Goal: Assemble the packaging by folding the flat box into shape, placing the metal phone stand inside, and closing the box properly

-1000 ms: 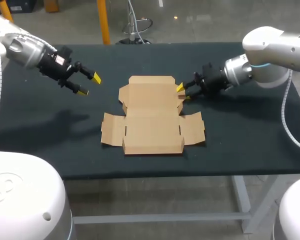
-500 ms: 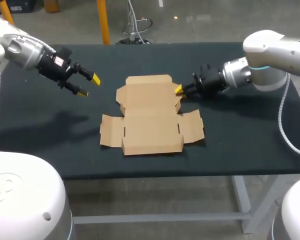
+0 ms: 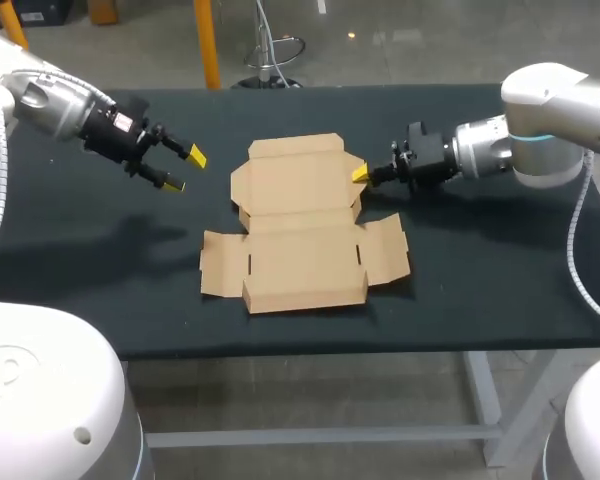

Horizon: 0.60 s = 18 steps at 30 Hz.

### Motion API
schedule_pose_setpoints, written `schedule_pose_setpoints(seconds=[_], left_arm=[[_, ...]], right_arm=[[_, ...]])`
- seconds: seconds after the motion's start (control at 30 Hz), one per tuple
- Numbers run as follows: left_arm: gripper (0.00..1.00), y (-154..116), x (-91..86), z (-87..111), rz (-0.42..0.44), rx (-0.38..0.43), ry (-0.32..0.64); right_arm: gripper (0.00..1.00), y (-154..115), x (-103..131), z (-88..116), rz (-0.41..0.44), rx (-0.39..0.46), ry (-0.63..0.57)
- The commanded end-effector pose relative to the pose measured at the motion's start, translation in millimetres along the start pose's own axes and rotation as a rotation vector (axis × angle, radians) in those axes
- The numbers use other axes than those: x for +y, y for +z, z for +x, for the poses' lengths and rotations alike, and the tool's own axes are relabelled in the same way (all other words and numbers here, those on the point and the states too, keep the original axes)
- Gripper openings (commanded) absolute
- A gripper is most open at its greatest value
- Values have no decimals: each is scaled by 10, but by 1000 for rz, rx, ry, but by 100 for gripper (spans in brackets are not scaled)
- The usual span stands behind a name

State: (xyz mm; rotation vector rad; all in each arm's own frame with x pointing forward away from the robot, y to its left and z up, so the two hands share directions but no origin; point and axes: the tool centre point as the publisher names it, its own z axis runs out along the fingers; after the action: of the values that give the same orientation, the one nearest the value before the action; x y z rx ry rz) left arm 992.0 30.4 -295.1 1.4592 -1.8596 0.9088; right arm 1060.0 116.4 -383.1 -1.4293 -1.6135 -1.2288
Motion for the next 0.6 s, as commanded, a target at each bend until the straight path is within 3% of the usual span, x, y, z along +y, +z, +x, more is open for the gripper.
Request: schedule_pose_setpoints(seconds=[0.03, 0.13, 0.2, 0.6], left_arm=[[100, 10, -62, -14, 7, 8, 10], [100, 20, -97, 3, 16, 0, 19], [100, 44, -129, 4, 53, -81, -22], [100, 44, -129, 4, 53, -81, -22]], right_arm=[[0, -89, -74, 82, -21, 17, -22], [0, -118, -90, 156, -29, 28, -45], [0, -139, -101, 200, -29, 37, -57], [0, -181, -103, 271, -17, 65, -57]])
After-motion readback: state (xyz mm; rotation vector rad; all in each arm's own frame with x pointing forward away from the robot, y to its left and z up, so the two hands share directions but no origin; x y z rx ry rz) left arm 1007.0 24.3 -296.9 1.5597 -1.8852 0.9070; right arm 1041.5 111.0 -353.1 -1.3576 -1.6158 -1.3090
